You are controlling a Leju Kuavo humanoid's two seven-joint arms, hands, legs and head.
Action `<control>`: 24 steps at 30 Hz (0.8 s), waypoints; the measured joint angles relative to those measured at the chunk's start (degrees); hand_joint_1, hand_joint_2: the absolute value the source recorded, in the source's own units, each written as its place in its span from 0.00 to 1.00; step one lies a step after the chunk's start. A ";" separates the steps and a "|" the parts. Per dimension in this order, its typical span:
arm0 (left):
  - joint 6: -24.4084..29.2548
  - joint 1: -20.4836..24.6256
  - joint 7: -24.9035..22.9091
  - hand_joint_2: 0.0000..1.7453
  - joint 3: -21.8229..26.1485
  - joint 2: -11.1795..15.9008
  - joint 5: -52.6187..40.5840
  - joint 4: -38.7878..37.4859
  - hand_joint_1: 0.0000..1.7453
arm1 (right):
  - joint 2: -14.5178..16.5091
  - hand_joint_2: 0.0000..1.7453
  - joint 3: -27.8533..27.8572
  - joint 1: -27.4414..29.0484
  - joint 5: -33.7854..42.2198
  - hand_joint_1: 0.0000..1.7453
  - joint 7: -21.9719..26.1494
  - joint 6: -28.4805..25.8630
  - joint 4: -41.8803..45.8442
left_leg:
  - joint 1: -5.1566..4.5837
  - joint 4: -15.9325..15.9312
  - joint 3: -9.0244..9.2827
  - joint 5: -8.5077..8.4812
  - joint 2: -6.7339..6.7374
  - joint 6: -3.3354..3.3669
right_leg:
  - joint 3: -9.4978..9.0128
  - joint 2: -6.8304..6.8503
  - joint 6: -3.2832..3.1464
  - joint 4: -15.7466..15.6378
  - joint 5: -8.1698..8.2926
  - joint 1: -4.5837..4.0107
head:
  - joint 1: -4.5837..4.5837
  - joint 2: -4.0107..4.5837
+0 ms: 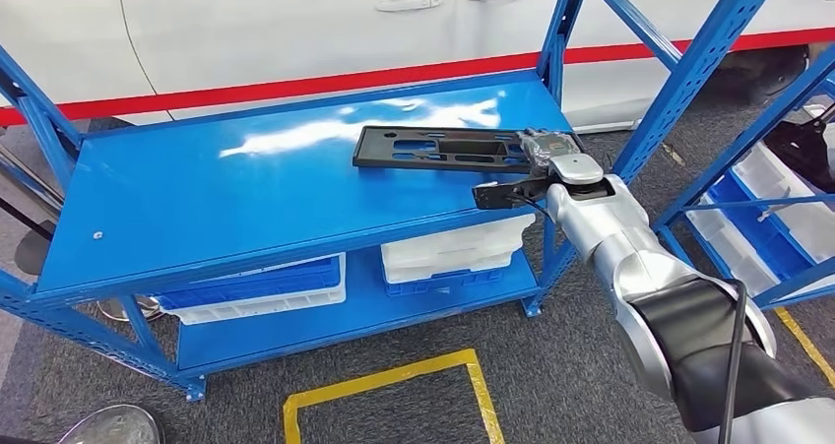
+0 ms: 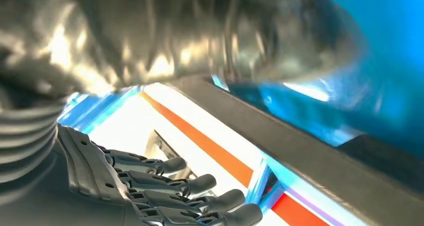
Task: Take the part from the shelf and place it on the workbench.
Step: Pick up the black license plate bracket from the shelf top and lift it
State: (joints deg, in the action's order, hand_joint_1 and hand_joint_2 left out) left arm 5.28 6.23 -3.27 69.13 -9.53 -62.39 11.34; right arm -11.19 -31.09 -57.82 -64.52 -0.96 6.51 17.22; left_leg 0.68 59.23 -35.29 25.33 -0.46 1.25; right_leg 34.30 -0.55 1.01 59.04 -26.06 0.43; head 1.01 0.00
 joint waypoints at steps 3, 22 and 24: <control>0.08 0.26 -0.10 0.00 0.00 0.00 -0.13 -0.01 0.00 | -0.26 1.00 0.47 0.17 -0.84 0.00 -1.86 -1.14 -0.04 | 0.01 0.00 0.01 -0.01 0.00 0.00 | 0.02 0.07 0.00 -0.01 -0.01 -0.02 | 0.00 0.00; 0.12 0.15 -0.28 0.00 0.02 0.00 -0.42 -0.01 0.00 | -1.06 1.00 1.10 0.58 -1.56 0.00 -2.84 -1.91 -0.04 | 0.02 0.00 0.00 -0.01 -0.01 -0.01 | 0.01 0.13 -0.01 0.00 -0.02 -0.04 | 0.00 0.00; 0.13 0.14 -0.38 0.00 0.02 0.00 -0.55 0.00 0.00 | -1.25 1.00 1.23 0.70 -1.74 0.00 -2.68 -2.03 -0.04 | 0.02 0.00 -0.01 -0.01 -0.02 -0.01 | 0.01 0.14 -0.01 0.00 -0.02 -0.04 | 0.00 0.00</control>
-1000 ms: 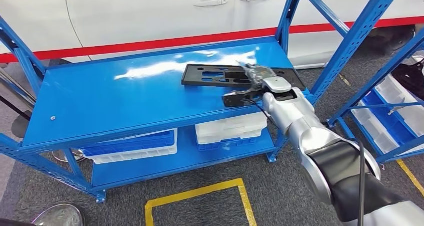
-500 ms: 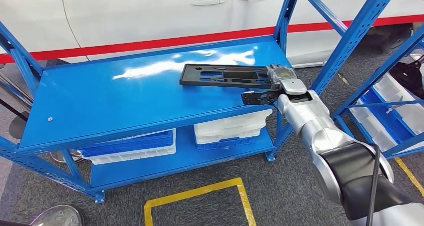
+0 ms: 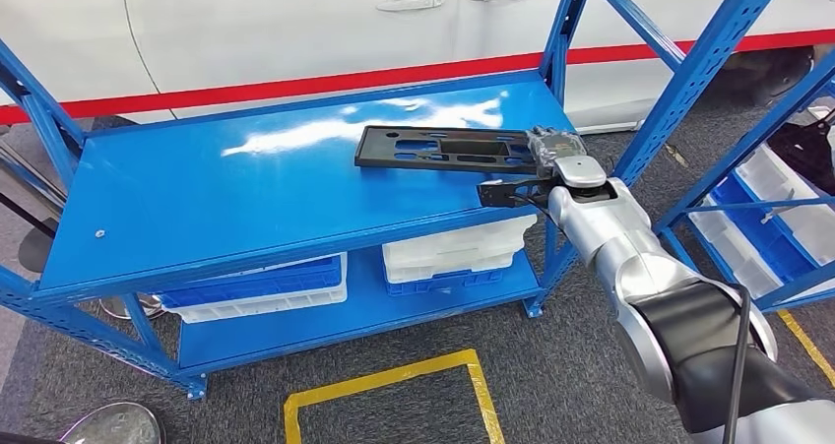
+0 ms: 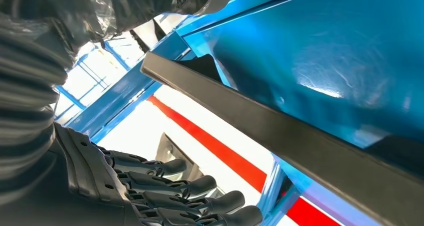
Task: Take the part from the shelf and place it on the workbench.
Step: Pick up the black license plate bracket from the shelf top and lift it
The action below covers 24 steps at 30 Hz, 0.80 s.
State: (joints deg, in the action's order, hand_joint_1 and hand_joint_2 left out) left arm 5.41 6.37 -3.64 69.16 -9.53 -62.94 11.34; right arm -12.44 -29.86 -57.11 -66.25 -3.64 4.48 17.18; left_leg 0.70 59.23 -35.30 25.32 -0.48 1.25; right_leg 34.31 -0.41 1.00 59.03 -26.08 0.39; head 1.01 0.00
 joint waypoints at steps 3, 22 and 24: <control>0.01 0.00 -0.32 0.00 0.00 -0.01 -0.11 -0.01 0.00 | -0.30 1.00 0.48 0.24 -0.30 0.00 0.66 -0.15 0.00 | 0.00 0.00 -0.01 0.00 0.00 0.00 | 0.00 0.00 0.00 0.00 0.00 0.00 | 0.00 0.00; 0.00 0.04 -0.33 0.00 0.00 -0.52 -0.68 -0.01 0.00 | 0.03 0.25 2.03 1.97 -2.67 0.00 2.90 -0.07 0.00 | 0.00 0.00 -0.02 0.00 0.00 0.00 | -0.01 0.00 0.00 0.00 0.00 0.00 | 0.00 0.00; 0.01 0.04 -0.40 0.00 0.00 -0.54 -0.69 0.00 0.00 | 0.09 0.75 2.38 2.19 -2.88 0.00 2.90 -0.15 0.00 | 0.00 0.00 -0.02 0.00 0.00 0.00 | -0.01 0.00 0.00 0.00 0.00 0.00 | 0.00 0.00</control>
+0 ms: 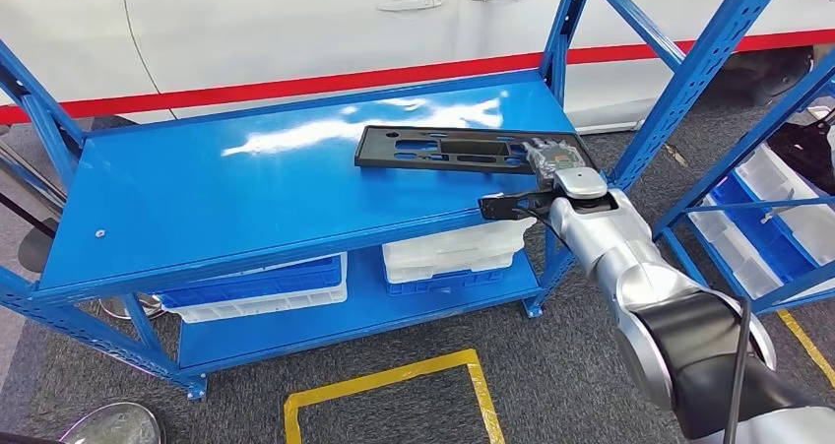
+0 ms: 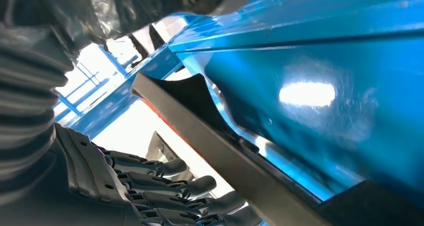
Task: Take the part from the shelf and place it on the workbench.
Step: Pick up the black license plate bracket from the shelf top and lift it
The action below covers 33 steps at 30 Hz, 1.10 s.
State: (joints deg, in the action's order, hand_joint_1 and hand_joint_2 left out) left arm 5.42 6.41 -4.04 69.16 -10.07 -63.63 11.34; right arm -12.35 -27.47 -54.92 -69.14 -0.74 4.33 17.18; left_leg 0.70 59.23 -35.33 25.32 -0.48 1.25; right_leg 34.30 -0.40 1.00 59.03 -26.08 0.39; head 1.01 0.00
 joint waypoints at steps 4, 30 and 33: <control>-0.03 0.00 -0.02 0.00 0.00 -0.02 0.00 -0.01 0.00 | 0.04 1.00 0.33 0.19 -0.25 0.24 -0.07 -0.02 0.00 | 0.00 0.00 0.00 0.00 0.00 0.00 | 0.00 0.00 0.00 0.00 0.00 0.00 | 0.00 0.00; -0.22 0.01 0.10 0.00 0.00 -0.48 -0.52 -0.01 0.00 | 0.31 1.00 2.72 0.13 -1.51 1.00 -0.05 -0.28 0.00 | 0.00 0.00 0.01 0.00 -0.01 0.00 | -0.02 0.02 0.00 0.00 0.00 0.00 | 0.00 0.00; -0.24 0.01 0.16 0.00 0.00 -0.49 -0.55 0.00 0.00 | 0.31 1.00 2.77 0.12 -1.63 1.00 -0.04 -0.27 0.00 | 0.00 0.00 0.01 0.00 -0.01 0.00 | -0.02 0.02 0.00 0.00 0.00 0.00 | 0.00 0.00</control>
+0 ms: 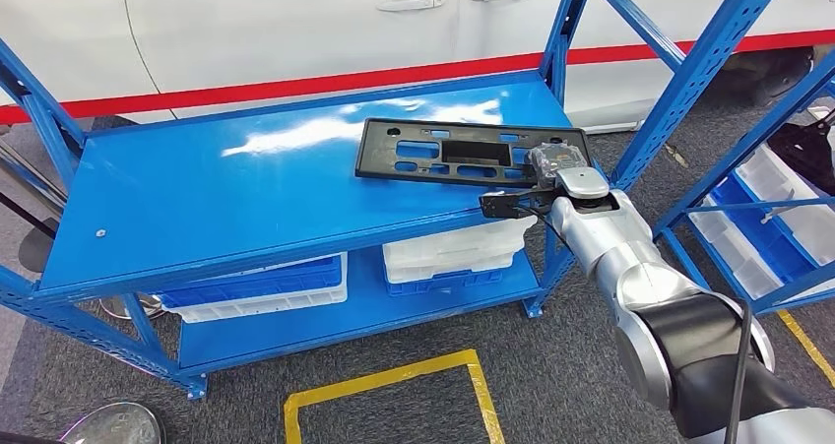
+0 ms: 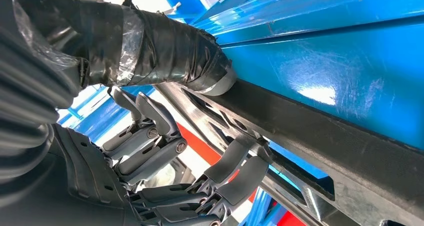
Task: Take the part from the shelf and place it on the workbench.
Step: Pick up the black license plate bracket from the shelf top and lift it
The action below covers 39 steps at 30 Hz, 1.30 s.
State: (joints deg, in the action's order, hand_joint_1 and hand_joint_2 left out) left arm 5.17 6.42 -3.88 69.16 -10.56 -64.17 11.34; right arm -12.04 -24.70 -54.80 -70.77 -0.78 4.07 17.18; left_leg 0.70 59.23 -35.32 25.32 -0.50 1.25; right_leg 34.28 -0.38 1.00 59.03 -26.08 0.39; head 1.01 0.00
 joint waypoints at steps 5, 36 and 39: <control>0.00 0.00 0.02 0.00 0.00 0.00 0.00 -0.01 0.00 | 0.00 1.00 0.05 0.00 -0.04 1.00 0.02 0.00 0.00 | 0.00 0.00 0.00 0.00 0.00 0.00 | 0.00 0.00 0.00 0.00 0.00 0.00 | 0.00 0.00; 0.39 0.07 0.54 0.00 2.74 -0.45 2.01 -0.01 0.00 | 7.21 0.00 -2.91 -3.27 1.22 0.00 15.37 0.43 23.17 | 0.06 -0.03 -0.06 -0.02 -0.01 -0.02 | 0.06 0.02 -0.04 0.03 -0.02 -0.05 | 0.00 0.00; 0.34 0.14 0.78 0.00 2.91 -0.49 2.19 0.00 0.00 | 7.30 0.00 -5.24 -3.56 3.25 0.00 15.52 1.83 25.78 | 0.05 -0.03 -0.05 -0.01 0.02 -0.02 | 0.06 -0.01 -0.04 0.03 -0.02 -0.03 | 0.00 0.00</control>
State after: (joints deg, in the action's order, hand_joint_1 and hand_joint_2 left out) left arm 5.51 6.56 -3.11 72.07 -11.05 -61.98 11.34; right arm -4.74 -29.94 -58.36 -67.52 14.74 5.89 42.96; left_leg 0.74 59.20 -35.37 25.30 -0.48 1.23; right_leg 34.34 -0.39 0.96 59.06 -26.11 0.36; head 1.01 0.00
